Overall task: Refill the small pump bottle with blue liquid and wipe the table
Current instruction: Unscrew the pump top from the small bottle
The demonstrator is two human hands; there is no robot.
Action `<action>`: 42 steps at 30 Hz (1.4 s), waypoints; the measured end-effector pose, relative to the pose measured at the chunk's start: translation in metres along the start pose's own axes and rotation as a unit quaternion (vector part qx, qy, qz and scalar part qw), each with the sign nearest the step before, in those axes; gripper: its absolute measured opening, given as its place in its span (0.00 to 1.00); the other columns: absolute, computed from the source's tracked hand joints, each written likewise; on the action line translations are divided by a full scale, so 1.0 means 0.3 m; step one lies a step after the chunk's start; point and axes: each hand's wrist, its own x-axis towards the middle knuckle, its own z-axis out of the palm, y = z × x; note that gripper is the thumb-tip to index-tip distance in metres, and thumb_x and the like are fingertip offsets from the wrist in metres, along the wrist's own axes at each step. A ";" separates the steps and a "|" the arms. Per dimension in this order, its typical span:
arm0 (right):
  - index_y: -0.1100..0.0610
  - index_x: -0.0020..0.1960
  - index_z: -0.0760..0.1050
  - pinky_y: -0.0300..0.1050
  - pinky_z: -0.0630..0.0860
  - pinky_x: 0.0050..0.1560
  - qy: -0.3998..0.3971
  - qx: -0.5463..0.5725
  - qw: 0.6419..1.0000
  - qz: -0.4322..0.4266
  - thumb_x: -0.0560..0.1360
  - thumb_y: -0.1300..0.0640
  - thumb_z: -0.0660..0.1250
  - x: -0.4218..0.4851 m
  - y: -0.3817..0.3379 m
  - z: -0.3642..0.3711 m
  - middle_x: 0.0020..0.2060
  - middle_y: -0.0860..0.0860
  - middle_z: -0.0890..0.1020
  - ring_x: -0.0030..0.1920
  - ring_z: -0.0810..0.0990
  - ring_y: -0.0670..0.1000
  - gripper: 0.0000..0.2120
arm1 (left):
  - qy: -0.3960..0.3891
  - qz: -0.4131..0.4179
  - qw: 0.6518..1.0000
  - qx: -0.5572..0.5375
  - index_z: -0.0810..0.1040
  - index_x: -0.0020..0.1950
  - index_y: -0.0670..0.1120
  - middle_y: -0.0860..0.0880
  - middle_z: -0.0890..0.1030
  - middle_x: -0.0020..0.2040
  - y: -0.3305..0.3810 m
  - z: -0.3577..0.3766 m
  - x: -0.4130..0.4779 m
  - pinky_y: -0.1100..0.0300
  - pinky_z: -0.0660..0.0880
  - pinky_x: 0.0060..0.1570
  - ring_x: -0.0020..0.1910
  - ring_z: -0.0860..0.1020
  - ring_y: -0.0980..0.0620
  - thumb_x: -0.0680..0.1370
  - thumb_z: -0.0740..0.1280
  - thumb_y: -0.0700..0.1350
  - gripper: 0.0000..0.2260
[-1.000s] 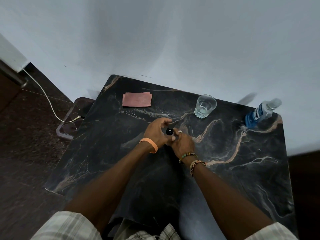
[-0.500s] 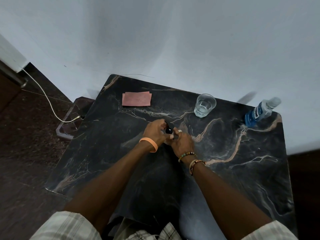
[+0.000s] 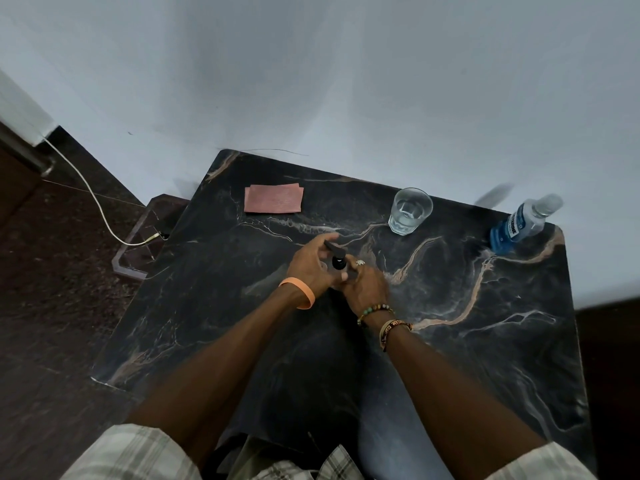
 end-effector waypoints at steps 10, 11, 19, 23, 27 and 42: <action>0.50 0.64 0.74 0.39 0.70 0.43 0.001 0.006 1.000 -0.011 0.71 0.49 0.72 0.000 0.005 0.007 0.47 0.50 0.82 0.44 0.75 0.46 0.23 | 0.015 0.025 0.998 0.048 0.76 0.62 0.50 0.55 0.78 0.55 0.012 -0.007 -0.004 0.60 0.76 0.52 0.54 0.77 0.54 0.65 0.80 0.44 0.27; 0.48 0.62 0.75 0.39 0.70 0.42 -0.001 0.010 1.000 -0.010 0.71 0.48 0.72 0.001 0.005 0.007 0.45 0.49 0.81 0.44 0.77 0.46 0.20 | 0.014 0.028 0.998 0.053 0.78 0.59 0.50 0.54 0.80 0.54 0.009 -0.007 -0.003 0.59 0.76 0.53 0.55 0.78 0.53 0.66 0.79 0.43 0.24; 0.46 0.59 0.76 0.39 0.69 0.40 -0.005 -0.008 1.000 -0.019 0.71 0.51 0.70 0.006 0.008 0.005 0.43 0.47 0.81 0.43 0.78 0.49 0.16 | 0.010 0.028 0.999 0.039 0.76 0.63 0.49 0.52 0.79 0.58 0.008 -0.003 -0.007 0.59 0.76 0.57 0.56 0.77 0.55 0.65 0.79 0.42 0.28; 0.45 0.56 0.76 0.36 0.67 0.36 -0.010 0.006 1.000 -0.020 0.72 0.47 0.70 0.005 0.005 0.008 0.38 0.42 0.77 0.39 0.75 0.44 0.14 | 0.024 0.027 0.997 0.066 0.80 0.53 0.49 0.54 0.82 0.49 0.007 0.000 0.000 0.56 0.78 0.54 0.50 0.79 0.55 0.66 0.79 0.44 0.17; 0.47 0.59 0.76 0.37 0.71 0.38 -0.006 -0.006 1.000 -0.013 0.73 0.50 0.69 0.007 0.007 0.004 0.41 0.45 0.80 0.42 0.78 0.47 0.15 | 0.024 0.028 0.998 0.054 0.77 0.59 0.49 0.52 0.79 0.55 0.007 0.003 0.001 0.61 0.76 0.54 0.54 0.77 0.56 0.64 0.80 0.46 0.25; 0.48 0.56 0.77 0.31 0.61 0.33 0.000 0.004 1.000 -0.017 0.71 0.48 0.71 -0.005 -0.001 0.001 0.35 0.39 0.71 0.37 0.73 0.45 0.15 | 0.032 0.029 0.997 0.064 0.79 0.50 0.54 0.58 0.79 0.46 -0.015 0.002 0.005 0.69 0.72 0.44 0.49 0.78 0.57 0.65 0.79 0.46 0.16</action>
